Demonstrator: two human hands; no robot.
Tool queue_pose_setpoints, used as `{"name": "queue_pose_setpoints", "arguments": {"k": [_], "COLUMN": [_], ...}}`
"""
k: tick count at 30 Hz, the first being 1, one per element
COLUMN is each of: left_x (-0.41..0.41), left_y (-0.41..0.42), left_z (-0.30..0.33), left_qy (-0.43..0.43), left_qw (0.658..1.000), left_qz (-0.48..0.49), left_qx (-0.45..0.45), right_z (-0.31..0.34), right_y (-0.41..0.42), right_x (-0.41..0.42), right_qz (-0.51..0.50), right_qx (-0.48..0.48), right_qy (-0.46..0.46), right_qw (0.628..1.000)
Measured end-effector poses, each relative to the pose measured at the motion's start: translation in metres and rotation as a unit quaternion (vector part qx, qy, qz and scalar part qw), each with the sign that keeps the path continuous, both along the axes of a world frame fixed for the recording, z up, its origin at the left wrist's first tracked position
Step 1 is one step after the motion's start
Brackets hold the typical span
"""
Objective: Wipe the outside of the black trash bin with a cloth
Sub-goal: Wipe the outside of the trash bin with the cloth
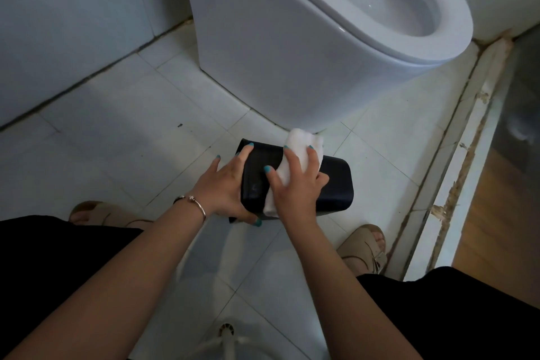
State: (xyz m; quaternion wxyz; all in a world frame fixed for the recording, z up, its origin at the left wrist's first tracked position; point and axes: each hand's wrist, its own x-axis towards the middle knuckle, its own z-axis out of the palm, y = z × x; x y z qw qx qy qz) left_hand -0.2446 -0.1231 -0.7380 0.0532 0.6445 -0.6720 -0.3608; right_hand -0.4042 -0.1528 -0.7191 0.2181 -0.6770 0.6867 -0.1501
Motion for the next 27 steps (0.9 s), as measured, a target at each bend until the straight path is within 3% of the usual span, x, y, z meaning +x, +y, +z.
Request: {"name": "queue_pose_setpoints", "arguments": {"k": [4, 9, 13, 17, 23, 27], "left_x": [-0.002, 0.002, 0.000, -0.006, -0.003, 0.000], "left_y": [0.001, 0.005, 0.007, 0.004, 0.005, 0.008], "left_z": [-0.001, 0.005, 0.002, 0.000, 0.000, -0.002], "left_qy": [0.002, 0.000, 0.006, 0.017, -0.013, -0.023], "left_qw": [1.000, 1.000, 1.000, 1.000, 1.000, 0.999], "left_qz": [0.001, -0.002, 0.000, -0.001, -0.011, 0.001], "left_qx": [0.005, -0.002, -0.011, 0.000, -0.012, -0.029], "right_z": [0.005, 0.004, -0.001, 0.006, 0.010, 0.005], "right_y": [0.004, -0.001, -0.004, 0.001, 0.002, -0.001], "right_x": [0.023, -0.010, -0.023, 0.018, 0.028, 0.017], "right_qz": [0.017, 0.099, 0.044, -0.045, 0.058, 0.047], "right_qx": [0.009, -0.028, -0.018, 0.017, -0.016, -0.020], "right_qy": [-0.024, -0.011, 0.009, -0.009, 0.018, 0.078], "right_qw": [1.000, 0.995, 0.999, 0.999, 0.998, 0.996]}}
